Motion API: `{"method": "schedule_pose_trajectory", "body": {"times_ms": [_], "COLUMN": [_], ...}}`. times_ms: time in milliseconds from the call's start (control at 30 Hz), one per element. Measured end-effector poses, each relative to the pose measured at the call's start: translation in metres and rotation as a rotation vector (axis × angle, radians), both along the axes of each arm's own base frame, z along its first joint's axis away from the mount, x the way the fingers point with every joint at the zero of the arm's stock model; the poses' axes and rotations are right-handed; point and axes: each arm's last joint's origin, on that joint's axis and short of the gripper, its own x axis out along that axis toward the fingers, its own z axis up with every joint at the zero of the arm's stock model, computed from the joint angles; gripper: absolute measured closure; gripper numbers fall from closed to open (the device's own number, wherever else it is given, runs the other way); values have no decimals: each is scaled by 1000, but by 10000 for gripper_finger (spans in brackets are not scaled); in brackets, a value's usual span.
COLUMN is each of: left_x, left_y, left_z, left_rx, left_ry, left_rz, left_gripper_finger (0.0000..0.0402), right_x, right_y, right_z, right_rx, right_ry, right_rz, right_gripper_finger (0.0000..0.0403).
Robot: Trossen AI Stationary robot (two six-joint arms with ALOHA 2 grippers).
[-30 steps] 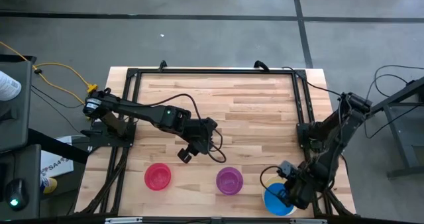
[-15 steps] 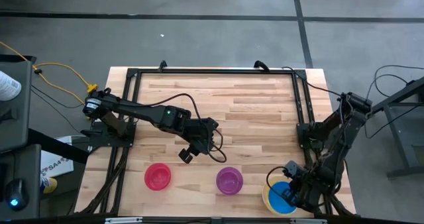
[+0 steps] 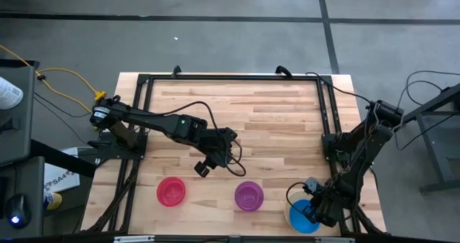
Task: Nest bowls inside each other
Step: Stack the blue bowl on the yellow bowl, then stack the purple bowl on the blue bowl
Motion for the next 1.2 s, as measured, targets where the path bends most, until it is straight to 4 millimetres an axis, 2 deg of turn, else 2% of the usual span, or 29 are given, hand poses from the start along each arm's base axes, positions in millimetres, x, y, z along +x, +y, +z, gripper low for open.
{"method": "schedule_pose_trajectory", "body": {"times_ms": [233,600,900,1033,1200], "left_x": [0,0,0,0,-1], "left_y": [0,0,0,0,0], "left_z": [0,0,0,0,-1], "left_rx": [0,0,0,1,-15], "left_ry": [-2,-2,-1,5,14], "left_rz": [0,0,0,0,-9], "left_gripper_finger": [238,238,238,238,238], "right_x": [0,3,9,10,13], "right_y": [0,-2,-7,-13,-31], "right_z": [-1,-1,0,10,33], "right_rx": [6,1,-15,16,71], "right_ry": [6,-2,-26,-58,-138], "right_rz": [2,-11,4,-9,-38], "right_gripper_finger": [393,331,309,305,303]}}
